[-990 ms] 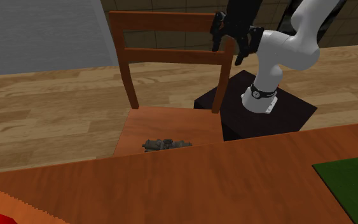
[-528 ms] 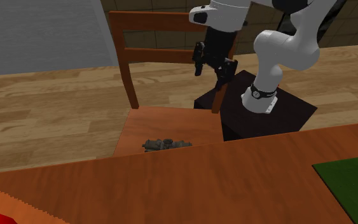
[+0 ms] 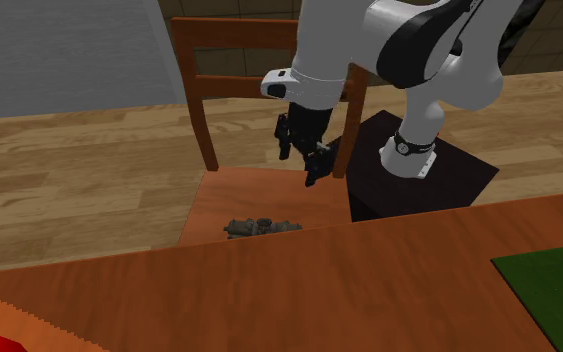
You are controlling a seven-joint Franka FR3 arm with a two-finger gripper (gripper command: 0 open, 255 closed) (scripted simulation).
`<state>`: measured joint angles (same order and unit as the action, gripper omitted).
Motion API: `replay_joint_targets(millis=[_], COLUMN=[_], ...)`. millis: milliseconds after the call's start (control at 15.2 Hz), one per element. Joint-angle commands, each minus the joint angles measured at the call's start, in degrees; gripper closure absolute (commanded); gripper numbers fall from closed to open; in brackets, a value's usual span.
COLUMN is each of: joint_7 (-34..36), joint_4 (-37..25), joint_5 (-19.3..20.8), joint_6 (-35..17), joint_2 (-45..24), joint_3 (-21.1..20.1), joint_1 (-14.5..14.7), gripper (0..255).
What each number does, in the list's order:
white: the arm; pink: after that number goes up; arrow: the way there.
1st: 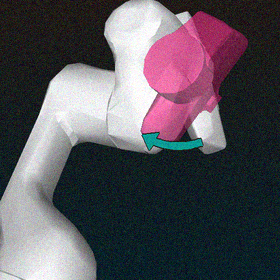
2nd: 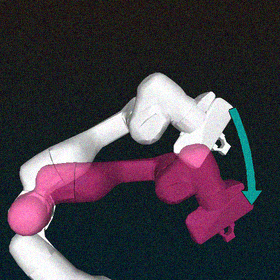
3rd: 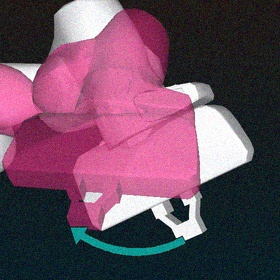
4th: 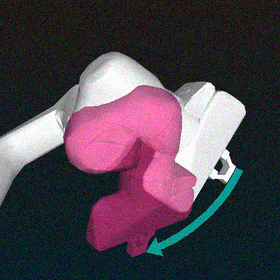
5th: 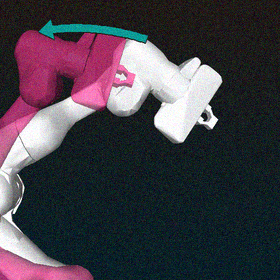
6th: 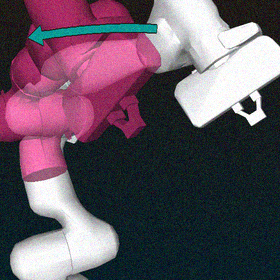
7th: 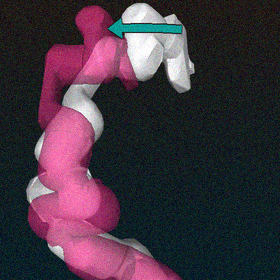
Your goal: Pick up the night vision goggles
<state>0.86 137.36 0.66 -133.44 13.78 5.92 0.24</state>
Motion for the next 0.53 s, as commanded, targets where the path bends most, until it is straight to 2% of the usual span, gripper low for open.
replay_joint_targets(millis=[0,462], joint_7=[-0.79,-3.43], joint_4=[-1.49,-9.23], joint_5=[-0.83,-4.92], joint_6=[-3.31,-11.91], joint_2=[-4.54,-20.35], joint_3=[0.44,0.59], joint_1=[0.15,0.42], gripper=[0,0])
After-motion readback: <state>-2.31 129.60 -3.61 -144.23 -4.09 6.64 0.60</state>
